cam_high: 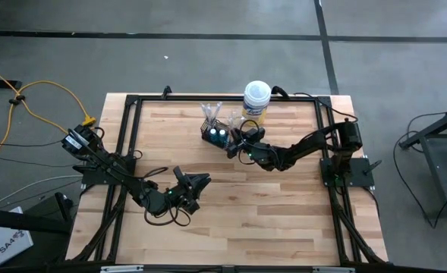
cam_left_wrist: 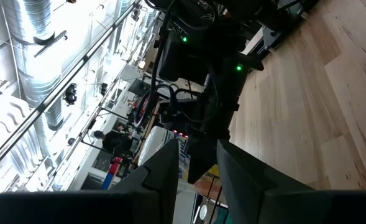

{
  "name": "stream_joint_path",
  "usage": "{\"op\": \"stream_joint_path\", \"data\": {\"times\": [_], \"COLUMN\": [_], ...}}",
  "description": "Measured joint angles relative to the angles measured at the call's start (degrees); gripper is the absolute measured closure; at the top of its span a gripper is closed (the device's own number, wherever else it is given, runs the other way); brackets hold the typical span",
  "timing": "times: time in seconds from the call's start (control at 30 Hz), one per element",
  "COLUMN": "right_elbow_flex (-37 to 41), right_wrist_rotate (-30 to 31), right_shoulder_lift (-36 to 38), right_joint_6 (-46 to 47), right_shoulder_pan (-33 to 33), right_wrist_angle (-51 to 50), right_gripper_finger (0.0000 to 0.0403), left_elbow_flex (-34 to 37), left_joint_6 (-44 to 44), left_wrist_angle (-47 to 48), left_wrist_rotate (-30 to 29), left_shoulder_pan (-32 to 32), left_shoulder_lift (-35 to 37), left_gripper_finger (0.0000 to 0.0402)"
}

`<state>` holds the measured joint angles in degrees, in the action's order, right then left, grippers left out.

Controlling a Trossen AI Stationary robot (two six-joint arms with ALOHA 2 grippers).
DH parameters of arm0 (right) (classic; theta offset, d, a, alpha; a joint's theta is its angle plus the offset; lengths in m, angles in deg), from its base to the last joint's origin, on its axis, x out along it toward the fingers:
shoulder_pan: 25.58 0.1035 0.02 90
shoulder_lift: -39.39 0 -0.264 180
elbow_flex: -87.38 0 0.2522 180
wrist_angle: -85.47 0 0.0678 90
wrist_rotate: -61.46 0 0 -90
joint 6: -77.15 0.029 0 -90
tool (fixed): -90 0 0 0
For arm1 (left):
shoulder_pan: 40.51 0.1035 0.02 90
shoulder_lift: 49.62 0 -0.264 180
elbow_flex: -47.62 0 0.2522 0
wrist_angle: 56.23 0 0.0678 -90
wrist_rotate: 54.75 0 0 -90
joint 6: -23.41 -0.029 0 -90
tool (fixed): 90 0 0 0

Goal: Pick & Place toothbrushing station
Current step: Put the orange toothbrush into the black mesh organizer, then return to Home Position

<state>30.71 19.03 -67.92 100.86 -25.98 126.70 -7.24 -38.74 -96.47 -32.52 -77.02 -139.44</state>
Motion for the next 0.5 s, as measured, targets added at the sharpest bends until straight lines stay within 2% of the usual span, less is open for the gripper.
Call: {"op": "stream_joint_path", "data": {"times": [0.33,0.5], "right_elbow_flex": [-0.05,0.0], "right_wrist_rotate": [0.98,5.07], "right_shoulder_lift": [2.56,3.84], "right_joint_6": [-5.33,-8.18], "right_shoulder_pan": [2.11,3.5], "right_wrist_angle": [1.73,1.1], "right_gripper_finger": [0.0335,0.0335], "left_elbow_flex": [0.0,0.0], "left_joint_6": [0.02,0.02], "left_wrist_angle": [0.0,-0.02], "left_wrist_rotate": [0.0,0.02], "left_shoulder_pan": [0.0,-0.2], "left_shoulder_lift": [0.0,0.0], "left_gripper_finger": [0.0299,0.0299]}}
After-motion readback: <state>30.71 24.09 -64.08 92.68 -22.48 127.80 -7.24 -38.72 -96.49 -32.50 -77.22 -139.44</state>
